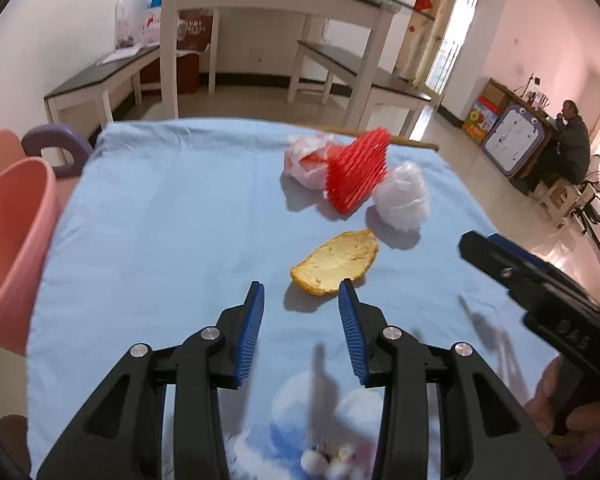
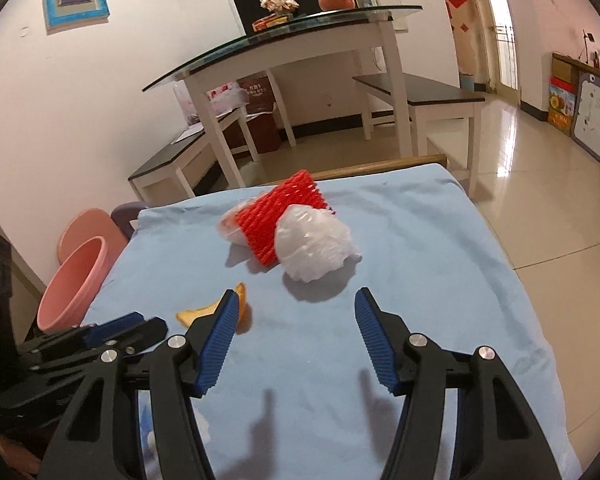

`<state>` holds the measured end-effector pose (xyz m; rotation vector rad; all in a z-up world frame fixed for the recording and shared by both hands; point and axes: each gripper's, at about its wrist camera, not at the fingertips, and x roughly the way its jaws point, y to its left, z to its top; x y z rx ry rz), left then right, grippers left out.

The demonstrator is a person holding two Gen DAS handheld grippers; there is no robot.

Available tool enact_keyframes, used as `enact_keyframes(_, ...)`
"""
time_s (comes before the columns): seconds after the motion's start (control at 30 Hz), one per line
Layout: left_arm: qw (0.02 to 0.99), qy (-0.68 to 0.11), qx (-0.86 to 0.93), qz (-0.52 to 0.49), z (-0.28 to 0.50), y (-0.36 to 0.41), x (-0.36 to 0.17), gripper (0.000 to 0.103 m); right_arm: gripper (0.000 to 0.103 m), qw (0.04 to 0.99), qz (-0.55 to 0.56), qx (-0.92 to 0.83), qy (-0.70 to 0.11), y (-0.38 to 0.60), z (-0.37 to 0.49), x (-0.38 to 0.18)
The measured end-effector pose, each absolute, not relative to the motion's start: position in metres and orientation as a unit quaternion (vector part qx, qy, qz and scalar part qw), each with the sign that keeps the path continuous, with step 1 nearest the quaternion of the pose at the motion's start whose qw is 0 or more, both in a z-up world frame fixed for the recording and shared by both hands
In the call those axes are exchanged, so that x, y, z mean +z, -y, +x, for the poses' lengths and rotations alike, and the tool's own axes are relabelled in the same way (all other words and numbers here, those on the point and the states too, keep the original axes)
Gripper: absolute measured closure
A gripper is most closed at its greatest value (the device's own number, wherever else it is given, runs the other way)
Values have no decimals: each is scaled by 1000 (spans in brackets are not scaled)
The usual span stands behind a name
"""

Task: Collect trash
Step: 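Move both tools back over the table toward the peel and white bag, then grasp the orange peel with the left tool while the right tool grasps the white plastic bag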

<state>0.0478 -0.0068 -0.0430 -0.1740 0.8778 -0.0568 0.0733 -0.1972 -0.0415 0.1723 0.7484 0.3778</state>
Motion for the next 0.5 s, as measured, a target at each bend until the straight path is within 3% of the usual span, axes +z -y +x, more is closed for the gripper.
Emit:
enact_keyframes(0.33, 886, -451, -23, -102, 75, 7, -70, 65, 43, 901, 86, 179, -385, 197, 97, -52)
enact_keyframes(0.37, 888, -448, -24, -102, 76, 7, -69, 68, 42, 900, 87, 179, -387, 196, 99, -53)
enact_keyframes(0.43, 891, -442, -29, -102, 74, 7, -69, 85, 41, 898, 90, 180, -391, 194, 106, -54)
enact_keyframes(0.5, 895, -434, -29, -103, 73, 6, -68, 92, 38, 897, 91, 183, -392, 191, 110, -54)
